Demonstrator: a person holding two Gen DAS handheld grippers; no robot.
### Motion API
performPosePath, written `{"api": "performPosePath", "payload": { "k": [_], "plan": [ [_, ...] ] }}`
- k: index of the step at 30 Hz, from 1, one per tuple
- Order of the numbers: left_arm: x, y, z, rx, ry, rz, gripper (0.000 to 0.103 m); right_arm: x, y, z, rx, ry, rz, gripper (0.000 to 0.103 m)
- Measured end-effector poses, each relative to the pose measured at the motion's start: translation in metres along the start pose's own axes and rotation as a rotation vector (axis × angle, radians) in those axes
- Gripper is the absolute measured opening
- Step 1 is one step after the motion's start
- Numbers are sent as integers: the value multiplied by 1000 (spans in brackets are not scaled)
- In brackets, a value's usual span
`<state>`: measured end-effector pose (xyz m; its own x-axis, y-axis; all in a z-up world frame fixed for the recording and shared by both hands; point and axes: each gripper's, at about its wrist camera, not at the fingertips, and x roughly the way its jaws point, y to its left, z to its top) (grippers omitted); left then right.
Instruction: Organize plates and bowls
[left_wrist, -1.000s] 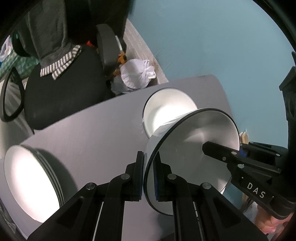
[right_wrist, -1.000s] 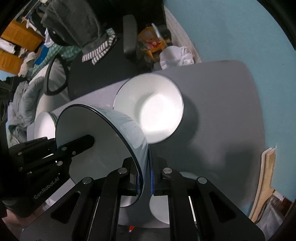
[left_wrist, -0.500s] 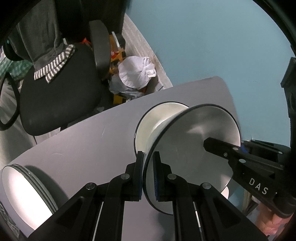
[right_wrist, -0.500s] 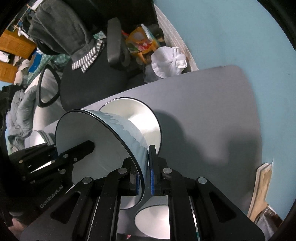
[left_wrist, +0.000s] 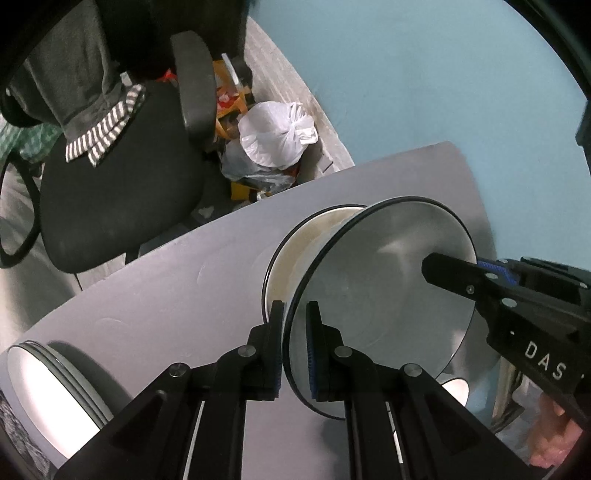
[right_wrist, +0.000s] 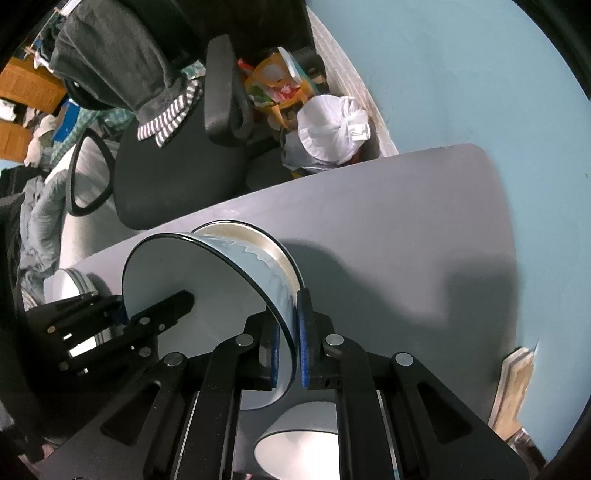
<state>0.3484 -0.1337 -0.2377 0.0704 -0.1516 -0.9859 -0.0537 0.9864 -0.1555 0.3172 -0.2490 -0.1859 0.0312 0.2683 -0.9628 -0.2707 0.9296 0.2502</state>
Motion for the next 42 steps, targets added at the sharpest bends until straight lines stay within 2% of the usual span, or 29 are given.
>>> {"api": "performPosePath", "payload": {
  "k": [3, 7, 9, 11, 12, 14, 18, 24, 26, 27, 28, 32, 34, 36, 40, 42],
  "plan": [
    [0, 3, 3, -28, 4, -16, 14, 1, 0, 1, -5, 4, -7, 10],
    [0, 1, 6, -33, 32, -26, 22, 3, 0, 2, -10, 16, -13, 10],
    [-1, -5, 7, -10, 60, -24, 32, 4, 1, 2, -16, 20, -21, 10],
    [-4, -12, 9, 17, 82, -20, 46, 6, 1, 1, -16, 26, -24, 10],
    [-6, -15, 9, 27, 87, -6, 47, 7, 2, 1, -17, 27, -29, 10],
    [-9, -17, 10, 41, 91, 74, 55, 8, 2, 1, -16, 28, -37, 11],
    [-10, -13, 10, 36, 111, 47, 58, 7, -1, -1, -2, 27, -14, 11],
    [-10, -5, -1, 19, 111, 51, 62, 2, -1, -5, 0, 5, -11, 12],
    [-11, -2, -7, 10, 99, 44, 66, 0, 0, -7, -2, -4, -16, 18],
    [-12, -2, -9, 7, 95, 41, 66, -2, -1, -8, -4, -9, -17, 27],
    [-14, -1, -12, 4, 89, 37, 66, -4, -1, -9, -7, -17, -21, 32],
    [-21, 2, -24, -8, 69, 18, 67, -11, -2, -16, -16, -35, -40, 39],
    [-26, 2, -31, -12, 51, 16, 68, -16, -3, -20, -13, -46, -41, 51],
    [-30, 1, -38, -12, 36, 13, 68, -21, -3, -25, -14, -58, -44, 53],
    [-39, -5, -53, 24, 12, 9, 68, -30, -5, -35, -15, -76, -54, 64],
    [-42, -7, -60, 43, 1, 12, 68, -34, -5, -41, -13, -83, -58, 67]
  ]
}}
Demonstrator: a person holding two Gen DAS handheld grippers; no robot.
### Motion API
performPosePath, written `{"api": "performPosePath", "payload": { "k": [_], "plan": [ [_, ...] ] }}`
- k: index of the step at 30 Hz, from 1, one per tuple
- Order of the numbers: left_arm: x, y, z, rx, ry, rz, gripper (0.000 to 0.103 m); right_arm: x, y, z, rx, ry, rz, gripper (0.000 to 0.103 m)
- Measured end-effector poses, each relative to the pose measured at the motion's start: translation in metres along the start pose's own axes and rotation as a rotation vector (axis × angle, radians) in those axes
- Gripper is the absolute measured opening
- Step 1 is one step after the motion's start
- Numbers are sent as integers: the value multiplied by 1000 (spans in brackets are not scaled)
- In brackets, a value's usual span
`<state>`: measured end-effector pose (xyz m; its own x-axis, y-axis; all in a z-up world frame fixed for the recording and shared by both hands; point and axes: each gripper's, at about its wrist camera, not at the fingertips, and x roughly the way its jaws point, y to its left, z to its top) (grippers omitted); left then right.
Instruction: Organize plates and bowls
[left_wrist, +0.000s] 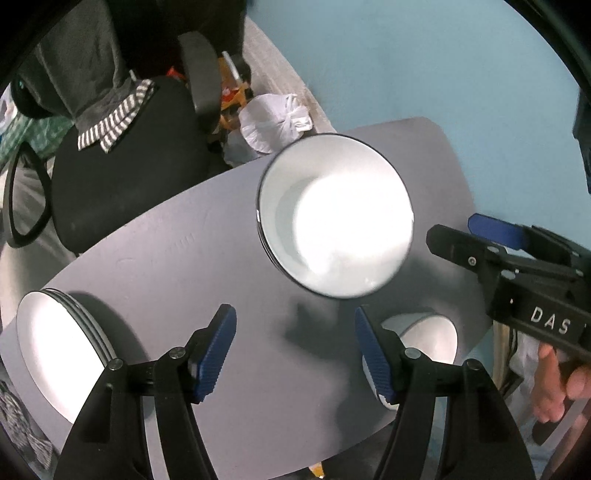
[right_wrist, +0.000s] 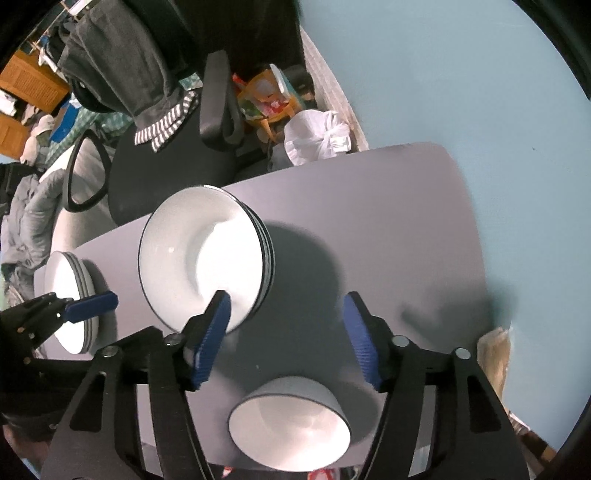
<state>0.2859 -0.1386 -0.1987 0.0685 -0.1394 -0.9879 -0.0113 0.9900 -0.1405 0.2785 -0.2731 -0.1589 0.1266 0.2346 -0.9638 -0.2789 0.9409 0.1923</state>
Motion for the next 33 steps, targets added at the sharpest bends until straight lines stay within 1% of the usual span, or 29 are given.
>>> {"api": "performPosePath", "payload": {
  "k": [4, 14, 20, 25, 30, 33],
  "plan": [
    [-3, -6, -12, 27, -13, 2, 68, -6, -3, -12, 10, 5, 3, 68],
    [3, -20, -33, 49, -3, -62, 68, -11, -15, -47, 45, 22, -25, 68],
    [9, -31, -43, 80, 0, -86, 68, -9, -29, -72, 89, 56, -14, 68],
    [19, -39, -51, 106, 21, -96, 68, -6, -39, -89, 124, 77, -17, 68],
    [32, -45, -57, 106, 54, -120, 68, 1, -46, -104, 154, 98, -15, 68],
    [41, -51, -60, 115, 69, -120, 68, 7, -48, -110, 166, 105, -15, 68]
  ]
}}
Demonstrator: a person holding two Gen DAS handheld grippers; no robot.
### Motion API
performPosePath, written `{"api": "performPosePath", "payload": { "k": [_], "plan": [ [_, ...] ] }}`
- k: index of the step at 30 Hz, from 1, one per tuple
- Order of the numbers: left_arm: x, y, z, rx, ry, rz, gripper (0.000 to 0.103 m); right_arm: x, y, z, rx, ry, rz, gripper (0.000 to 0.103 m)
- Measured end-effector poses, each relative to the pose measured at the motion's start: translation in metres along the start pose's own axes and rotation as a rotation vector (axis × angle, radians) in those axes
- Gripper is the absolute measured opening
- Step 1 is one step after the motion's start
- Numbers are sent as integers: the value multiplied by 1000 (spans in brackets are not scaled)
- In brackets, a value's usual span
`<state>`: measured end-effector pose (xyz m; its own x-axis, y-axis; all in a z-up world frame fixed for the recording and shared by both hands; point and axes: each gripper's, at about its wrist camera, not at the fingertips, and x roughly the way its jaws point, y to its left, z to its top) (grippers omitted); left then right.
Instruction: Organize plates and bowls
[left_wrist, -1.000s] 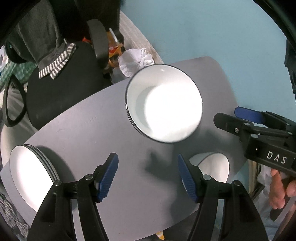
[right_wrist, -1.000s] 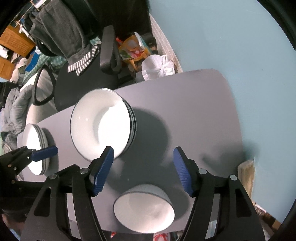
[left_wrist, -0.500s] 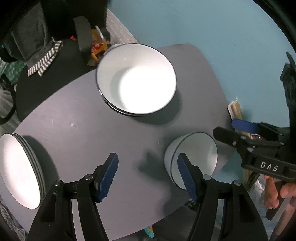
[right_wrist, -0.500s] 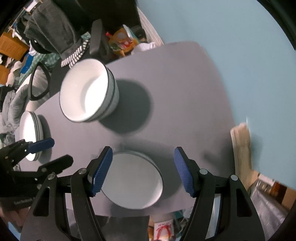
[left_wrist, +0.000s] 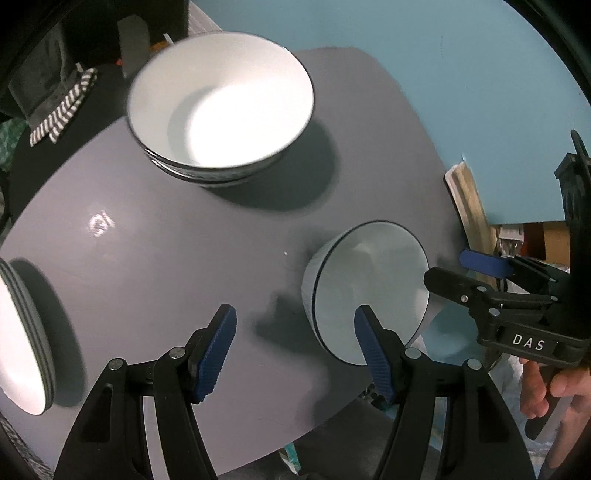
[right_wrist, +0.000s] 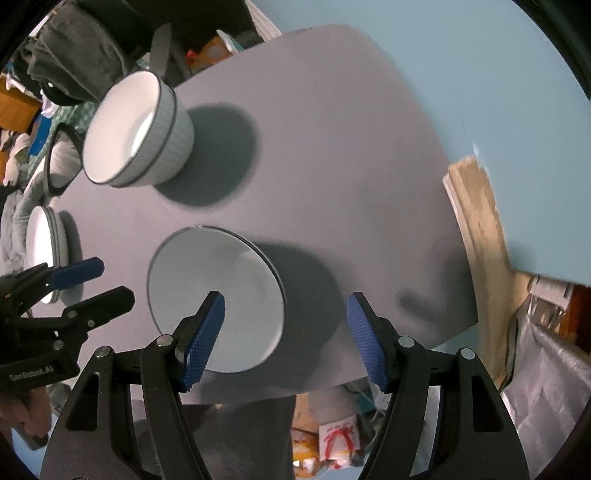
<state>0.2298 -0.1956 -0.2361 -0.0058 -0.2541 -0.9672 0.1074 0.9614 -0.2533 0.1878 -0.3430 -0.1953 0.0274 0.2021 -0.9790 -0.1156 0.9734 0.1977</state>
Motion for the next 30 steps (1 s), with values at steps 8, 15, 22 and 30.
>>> {"api": "performPosePath", "payload": {
  "k": [8, 15, 22, 30],
  "plan": [
    [26, -11, -1, 20, 27, 17, 68, 21, -12, -6, 57, -7, 33, 68],
    [45, -15, 1, 16, 46, 29, 68, 37, -15, -11, 75, -22, 42, 68],
    [52, -11, 2, -11, 45, 27, 68, 51, -16, -14, 82, -2, 63, 68],
    [57, -8, -2, -27, 42, 29, 59, 62, -20, -16, 71, 2, 103, 54]
  ]
}}
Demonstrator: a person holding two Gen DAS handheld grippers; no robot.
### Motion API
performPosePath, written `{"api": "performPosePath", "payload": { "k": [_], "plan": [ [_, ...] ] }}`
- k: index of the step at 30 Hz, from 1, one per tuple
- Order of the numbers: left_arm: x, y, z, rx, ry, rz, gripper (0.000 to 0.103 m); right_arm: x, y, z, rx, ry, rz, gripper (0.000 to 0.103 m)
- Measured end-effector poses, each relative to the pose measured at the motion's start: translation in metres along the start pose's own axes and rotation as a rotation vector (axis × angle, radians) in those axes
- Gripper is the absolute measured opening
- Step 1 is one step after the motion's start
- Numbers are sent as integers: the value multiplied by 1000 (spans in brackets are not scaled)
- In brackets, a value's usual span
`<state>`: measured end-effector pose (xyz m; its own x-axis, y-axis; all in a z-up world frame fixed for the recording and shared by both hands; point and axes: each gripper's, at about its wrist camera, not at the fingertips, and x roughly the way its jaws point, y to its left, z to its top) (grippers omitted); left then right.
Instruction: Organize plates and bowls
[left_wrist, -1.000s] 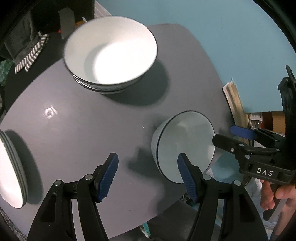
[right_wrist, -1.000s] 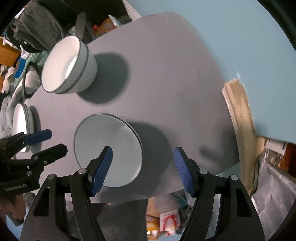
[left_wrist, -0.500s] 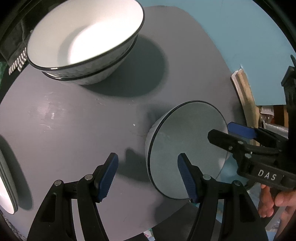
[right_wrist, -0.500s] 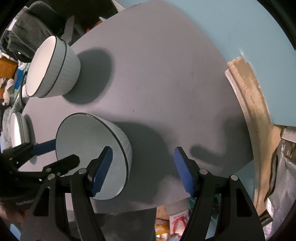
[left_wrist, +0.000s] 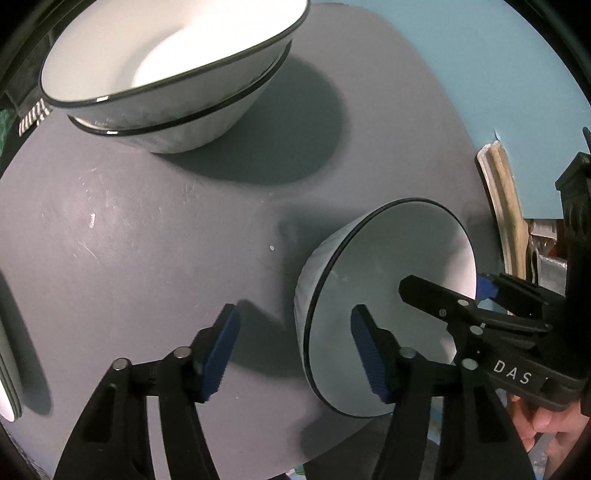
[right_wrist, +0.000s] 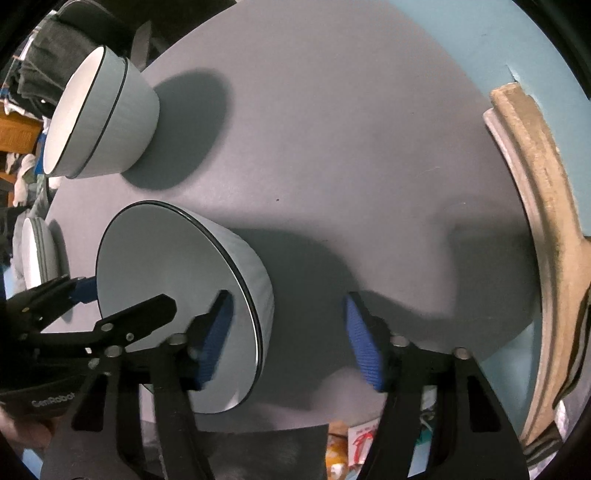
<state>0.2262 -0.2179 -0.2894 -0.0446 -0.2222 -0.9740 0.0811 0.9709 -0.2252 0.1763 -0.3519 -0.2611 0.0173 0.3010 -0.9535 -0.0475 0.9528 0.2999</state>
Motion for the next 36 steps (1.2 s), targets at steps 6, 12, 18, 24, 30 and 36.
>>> {"api": "performPosePath", "payload": {
  "k": [6, 12, 18, 24, 30, 36],
  "plan": [
    [2, 10, -1, -40, 8, -31, 38, 0, 0, 2, -1, -2, 23, 33],
    [4, 16, -3, -46, 32, -70, 17, 5, 3, -3, -3, 12, 34, 13],
    [-2, 12, -8, -25, 19, -55, 13, 5, 10, -16, -17, 10, 9, 7],
    [-7, 15, -11, -39, 17, -45, 12, 3, 14, -24, -15, 14, -2, 7],
    [-18, 21, -23, -37, 6, -37, 11, -1, 22, -20, -24, 11, 0, 7],
    [-34, 21, -27, -47, -22, -22, 11, -18, 31, 1, -48, 13, -4, 7]
  ]
}}
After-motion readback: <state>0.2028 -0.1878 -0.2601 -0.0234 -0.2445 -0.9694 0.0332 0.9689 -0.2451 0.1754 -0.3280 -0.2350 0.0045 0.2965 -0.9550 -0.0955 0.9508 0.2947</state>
